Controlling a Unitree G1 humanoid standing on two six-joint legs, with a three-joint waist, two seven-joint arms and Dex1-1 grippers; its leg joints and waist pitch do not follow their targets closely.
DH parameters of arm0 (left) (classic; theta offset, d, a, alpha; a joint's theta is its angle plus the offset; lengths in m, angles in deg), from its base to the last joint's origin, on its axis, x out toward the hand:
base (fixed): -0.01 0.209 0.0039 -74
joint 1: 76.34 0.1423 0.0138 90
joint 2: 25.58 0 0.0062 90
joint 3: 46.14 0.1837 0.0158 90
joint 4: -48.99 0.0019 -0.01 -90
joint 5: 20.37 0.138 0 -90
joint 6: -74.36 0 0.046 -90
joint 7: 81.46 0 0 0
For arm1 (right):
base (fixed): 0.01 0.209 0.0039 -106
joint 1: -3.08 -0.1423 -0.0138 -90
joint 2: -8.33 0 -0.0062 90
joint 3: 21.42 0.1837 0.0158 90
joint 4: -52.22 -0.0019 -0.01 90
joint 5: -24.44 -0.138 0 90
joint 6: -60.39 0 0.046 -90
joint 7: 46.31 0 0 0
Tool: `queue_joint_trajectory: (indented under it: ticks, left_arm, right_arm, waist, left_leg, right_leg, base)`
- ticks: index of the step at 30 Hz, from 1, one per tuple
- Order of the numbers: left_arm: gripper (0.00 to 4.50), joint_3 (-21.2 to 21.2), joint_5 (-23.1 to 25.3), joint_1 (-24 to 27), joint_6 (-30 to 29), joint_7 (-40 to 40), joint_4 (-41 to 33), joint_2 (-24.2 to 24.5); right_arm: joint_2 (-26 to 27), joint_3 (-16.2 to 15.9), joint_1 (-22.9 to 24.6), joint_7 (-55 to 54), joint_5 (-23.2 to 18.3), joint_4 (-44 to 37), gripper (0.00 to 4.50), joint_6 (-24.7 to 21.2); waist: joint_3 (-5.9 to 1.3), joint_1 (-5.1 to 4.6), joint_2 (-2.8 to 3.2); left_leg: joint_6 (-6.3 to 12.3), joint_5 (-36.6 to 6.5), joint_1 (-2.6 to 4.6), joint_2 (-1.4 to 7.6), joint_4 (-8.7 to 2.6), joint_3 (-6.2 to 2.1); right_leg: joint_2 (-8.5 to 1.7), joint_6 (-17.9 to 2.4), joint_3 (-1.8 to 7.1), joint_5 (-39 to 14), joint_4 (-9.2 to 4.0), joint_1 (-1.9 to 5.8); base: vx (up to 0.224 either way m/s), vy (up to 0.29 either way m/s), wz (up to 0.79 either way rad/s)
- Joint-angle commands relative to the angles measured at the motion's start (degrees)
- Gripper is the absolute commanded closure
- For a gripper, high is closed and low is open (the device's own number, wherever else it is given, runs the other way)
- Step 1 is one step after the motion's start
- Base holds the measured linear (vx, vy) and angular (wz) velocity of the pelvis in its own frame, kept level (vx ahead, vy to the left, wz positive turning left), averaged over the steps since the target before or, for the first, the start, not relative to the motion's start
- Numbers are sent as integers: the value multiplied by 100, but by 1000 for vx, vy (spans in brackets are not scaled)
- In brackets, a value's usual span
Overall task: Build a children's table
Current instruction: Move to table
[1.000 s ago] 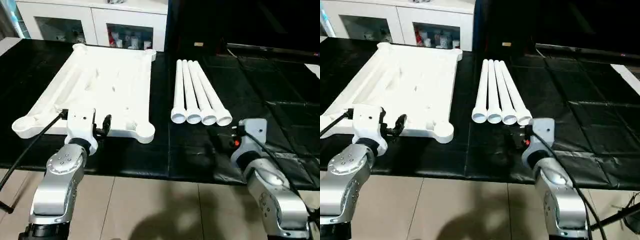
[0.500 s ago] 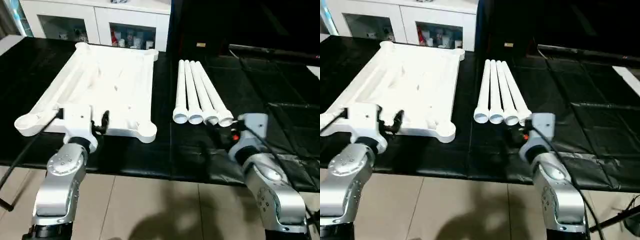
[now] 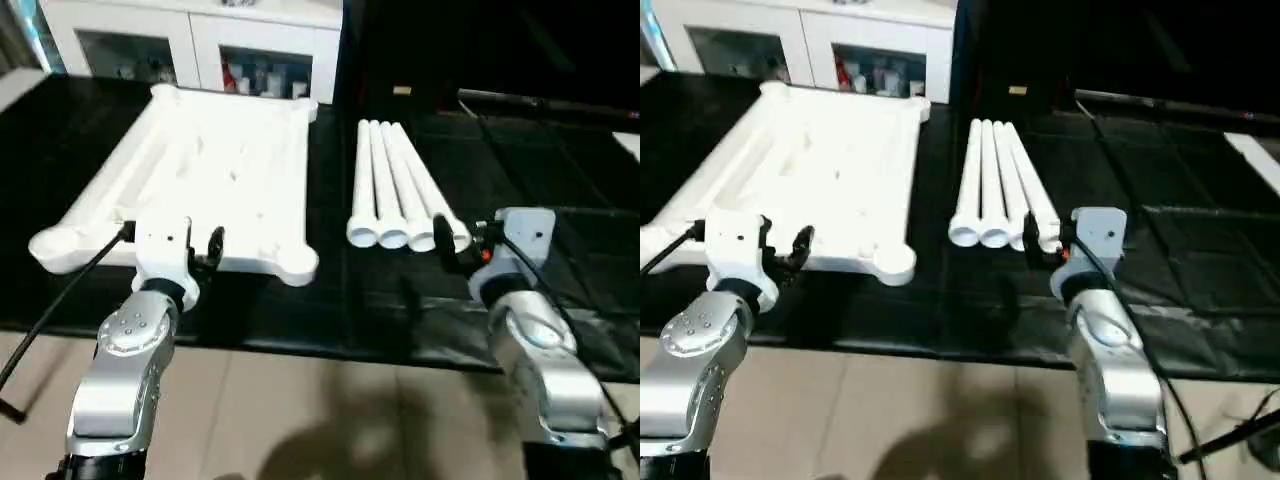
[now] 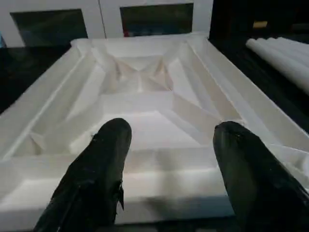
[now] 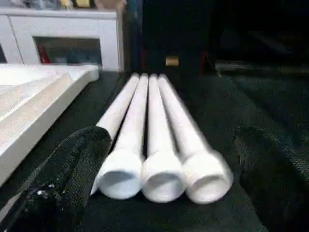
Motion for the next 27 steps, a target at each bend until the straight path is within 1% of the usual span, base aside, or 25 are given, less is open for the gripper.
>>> queue_joint_trajectory:
  ticks: [1, 2, 3, 4, 5, 6, 7, 8, 9, 10, 11, 12, 13, 14, 15, 16, 17, 18, 19, 20, 21, 22, 24, 26, 27]
  left_arm:
    - [140, -41, -1, -88, -77, -28, -32, 59]
    - [140, -55, 4, -104, -94, -22, -27, 74]
    - [140, -67, -6, -112, -120, -20, -39, 78]
    - [140, -70, -26, -115, -134, -37, -54, 82]
    - [140, -67, -35, -115, -149, -48, -81, 86]
    - [140, -73, -44, -117, -168, -50, -113, 84]
    - [140, -98, -68, -122, -191, -50, -136, 70]
    - [140, -97, -48, -119, -173, -41, -147, 69]
    - [140, -87, -28, -102, -146, -30, -150, 61]
    - [140, -95, -42, -84, -161, -10, -146, 23]
    - [140, -103, -68, -64, -156, 8, -142, -9]
    - [140, -113, -94, -53, -158, 18, -140, -30]
    - [140, -84, -86, -6, -162, 49, -159, -68]
    - [140, 9, -27, 95, -176, 84, -237, -107]
    - [140, 54, -14, 174, -192, 103, -307, -143]
    - [140, 54, -15, 177, -193, 101, -309, -145]
    - [140, 56, -23, 199, -198, 90, -333, -160]
    - [140, 63, -23, 219, -215, 91, -363, -176]
    - [140, 72, -16, 225, -235, 111, -381, -182]
    - [140, 79, -9, 228, -250, 129, -394, -185]
    - [140, 76, 2, 235, -254, 147, -424, -180]
    - [140, 67, 25, 236, -274, 177, -448, -178]
    - [140, -10, 36, 200, -361, 260, -466, -214]
    - [140, -100, -16, 153, -373, 293, -479, -246]
    - [140, -109, -18, 147, -373, 296, -485, -243]
  right_arm:
    - [-7, 22, 17, 104, -226, -155, 0, -331]
    - [19, 34, 48, 74, -256, -207, 0, -414]
    - [51, 59, 74, 40, -289, -245, 0, -473]
    - [44, 46, 114, 60, -298, -269, 0, -509]
    - [26, 16, 158, 83, -273, -258, 0, -499]
    - [21, -14, 193, 95, -239, -213, 0, -440]
    - [-23, -75, 205, 107, -151, -217, 0, -394]
    - [-112, -183, 218, 131, 27, -213, 0, -243]
    - [-121, -216, 232, 275, -66, -233, 0, -204]
    - [-148, -245, 239, 348, -88, -235, 0, -206]
    - [-185, -270, 236, 342, -43, -228, 0, -255]
    - [-209, -282, 231, 322, -8, -225, 0, -308]
    - [-246, -295, 199, 290, 54, -174, 0, -341]
    - [-285, -270, 124, 331, -15, -100, 0, -401]
    - [-269, -205, 65, 419, -200, -56, 0, -561]
    - [-271, -206, 63, 419, -198, -54, 0, -566]
    - [-293, -218, 44, 410, -181, -27, 0, -616]
    - [-336, -239, 15, 381, -126, 40, 0, -675]
    - [-347, -232, 9, 399, -133, 61, 0, -703]
    - [-346, -223, 7, 425, -150, 70, 0, -708]
    - [-325, -231, -1, 474, -173, 59, 0, -607]
    - [-332, -272, -12, 532, -162, 46, 0, -485]
    - [-373, -409, -31, 705, -191, -20, 0, -410]
    - [-386, -503, -41, 765, -204, -73, 0, -496]
    - [-387, -516, -41, 784, -213, -82, 0, -513]
  waist:
    - [-326, -283, 225]
    - [-336, -366, 157]
    - [-282, -392, 134]
    - [-276, -425, 29]
    - [-281, -402, -117]
    - [-264, -251, -72]
    - [-358, -221, -69]
    - [-347, -288, 3]
    - [-314, -497, 106]
    - [-366, -743, 211]
    - [-346, -771, 201]
    - [-356, -782, 200]
    - [-353, -796, 82]
    - [-334, -734, 28]
    - [-348, -730, -40]
    - [-310, -698, -9]
    - [-313, -682, -42]
    - [-298, -672, -102]
    - [-302, -663, -149]
    - [-283, -637, -134]
    - [-278, -621, -170]
    - [-286, -609, -197]
    - [-292, -588, -234]
    - [-303, -551, -223]
    - [-309, -539, -220]
  left_leg:
    - [0, -729, 666, 426, -819, 83]
    - [116, -556, 630, 502, -888, 150]
    - [148, -282, 475, 586, -997, 368]
    - [249, -265, 391, 532, -995, 394]
    - [436, -596, 138, 224, -857, 371]
    - [546, -1085, 29, 323, -320, 90]
    - [491, -822, -206, 529, 59, -353]
    - [391, -578, -313, 559, -26, -519]
    - [294, -334, -329, 434, -749, -481]
    - [247, 291, 226, 290, -776, -462]
    - [133, 705, 243, 300, -799, -468]
    - [78, 1130, 259, 295, -806, -457]
    - [-154, 1850, 240, 316, -724, -449]
    - [-467, 1888, 207, 266, -687, -354]
    - [-607, 1365, 154, 181, -666, -313]
    - [-654, 963, 115, 210, -721, -319]
    - [-657, 316, 102, 236, -733, -315]
    - [-633, -199, 89, 270, -755, -321]
    - [-594, -381, 85, 281, -763, -325]
    - [-527, -716, 79, 293, -781, -327]
    - [-416, -906, 68, 309, -791, -326]
    - [-351, -905, 62, 319, -793, -329]
    - [-90, -598, 14, 347, -784, -329]
    - [112, -243, 19, 352, -754, -299]
    - [218, -27, -17, 364, -742, -291]
  right_leg:
    - [4, -666, -493, -1221, 8, -521]
    - [-52, -674, -697, -889, 177, -477]
    - [-261, -760, -946, -409, 204, -410]
    - [-352, -832, -991, -255, 118, -315]
    - [-667, -953, -780, -454, -281, -41]
    - [-1639, -1173, -183, -1488, -802, 155]
    - [-2227, -1593, 72, -2125, -975, 475]
    - [-2154, -1758, -73, -2127, -929, 512]
    - [-1096, -1578, -714, -1774, -548, 372]
    - [-384, -1145, -1049, -687, -106, -118]
    - [-332, -1001, -1090, -289, 16, -166]
    - [-330, -864, -1100, 7, 33, -157]
    - [-436, -742, -1032, 425, -83, -118]
    - [-566, -797, -932, 582, -198, -21]
    - [-647, -835, -848, 565, -265, 106]
    - [-697, -837, -819, 385, -280, 138]
    - [-782, -859, -767, 129, -335, 155]
    - [-825, -877, -728, -134, -371, 145]
    - [-847, -890, -720, -253, -390, 151]
    - [-886, -918, -694, -477, -421, 137]
    - [-915, -949, -672, -620, -446, 139]
    - [-928, -973, -668, -625, -457, 151]
    - [-956, -1155, -657, -357, -445, 183]
    - [-971, -1340, -647, -105, -427, 192]
    - [-966, -1441, -639, 61, -406, 223]
  base:
    - [-49, 225, -49]
    - [-49, 225, -49]
    - [-14, 229, -56]
    - [-34, 195, -48]
    - [-34, 195, -48]
    - [-51, 164, -19]
    - [-34, 203, -24]
    - [-34, 203, -24]
    - [1, 226, -34]
    - [28, 177, -5]
    - [28, 177, -5]
    - [30, 126, 11]
    - [5, 70, 9]
    - [5, 70, 9]
    - [0, 0, 0]
    - [0, 0, 0]
    - [0, 0, 0]
    - [0, 0, 0]
    - [-27, -60, 4]
    - [-27, -60, 4]
    - [-24, -71, 4]
    - [-14, -77, 2]
    - [-11, -78, 1]
    - [-2, -84, 0]
    - [1, -84, -3]
